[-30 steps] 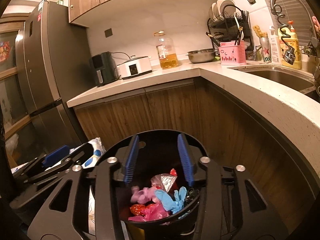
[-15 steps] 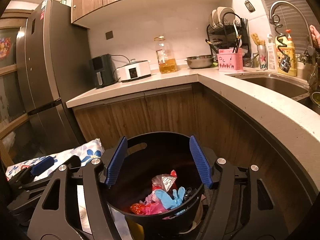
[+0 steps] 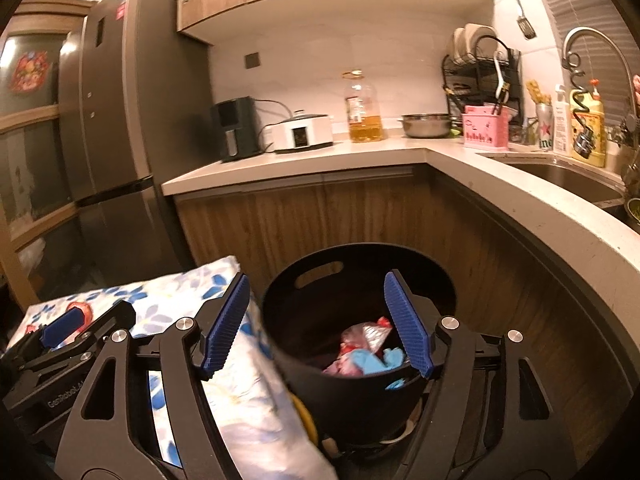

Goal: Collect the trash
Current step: 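Move both open grippers back over the table toward the red cups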

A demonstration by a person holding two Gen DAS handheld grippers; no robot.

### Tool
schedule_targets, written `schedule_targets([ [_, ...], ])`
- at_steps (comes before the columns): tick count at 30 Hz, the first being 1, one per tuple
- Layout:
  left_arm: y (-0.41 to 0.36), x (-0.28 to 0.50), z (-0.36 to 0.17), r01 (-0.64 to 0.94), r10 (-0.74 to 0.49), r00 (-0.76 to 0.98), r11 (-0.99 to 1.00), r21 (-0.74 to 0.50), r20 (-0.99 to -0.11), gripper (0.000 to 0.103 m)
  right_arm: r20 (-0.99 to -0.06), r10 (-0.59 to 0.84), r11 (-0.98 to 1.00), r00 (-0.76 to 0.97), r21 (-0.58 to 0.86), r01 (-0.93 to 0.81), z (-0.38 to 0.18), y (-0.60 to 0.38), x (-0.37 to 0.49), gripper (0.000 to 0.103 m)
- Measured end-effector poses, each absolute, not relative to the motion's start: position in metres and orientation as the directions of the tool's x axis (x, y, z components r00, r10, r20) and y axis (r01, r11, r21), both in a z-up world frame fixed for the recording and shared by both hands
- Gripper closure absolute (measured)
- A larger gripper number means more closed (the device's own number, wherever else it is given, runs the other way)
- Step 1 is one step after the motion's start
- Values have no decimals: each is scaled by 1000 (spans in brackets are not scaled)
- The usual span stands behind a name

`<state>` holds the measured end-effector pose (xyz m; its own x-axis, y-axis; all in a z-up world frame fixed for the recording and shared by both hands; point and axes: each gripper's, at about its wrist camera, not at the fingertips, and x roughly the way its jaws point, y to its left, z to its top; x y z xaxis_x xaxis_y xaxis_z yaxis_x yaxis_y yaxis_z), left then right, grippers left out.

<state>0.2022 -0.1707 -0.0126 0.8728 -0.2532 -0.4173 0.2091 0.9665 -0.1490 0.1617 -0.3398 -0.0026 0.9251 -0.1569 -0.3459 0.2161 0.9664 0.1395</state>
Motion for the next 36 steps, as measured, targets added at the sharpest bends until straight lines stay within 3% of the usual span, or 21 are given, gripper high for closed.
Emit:
schedule_targets([
  [15, -73, 155, -14, 47, -113, 906, 985, -169, -408, 12, -349, -25, 988, 937, 137, 77, 0, -253, 143, 33],
  [36, 69, 127, -41, -259, 186, 883, 959, -116, -430, 12, -395, 183, 980, 900, 141, -138, -28, -128, 165, 33],
])
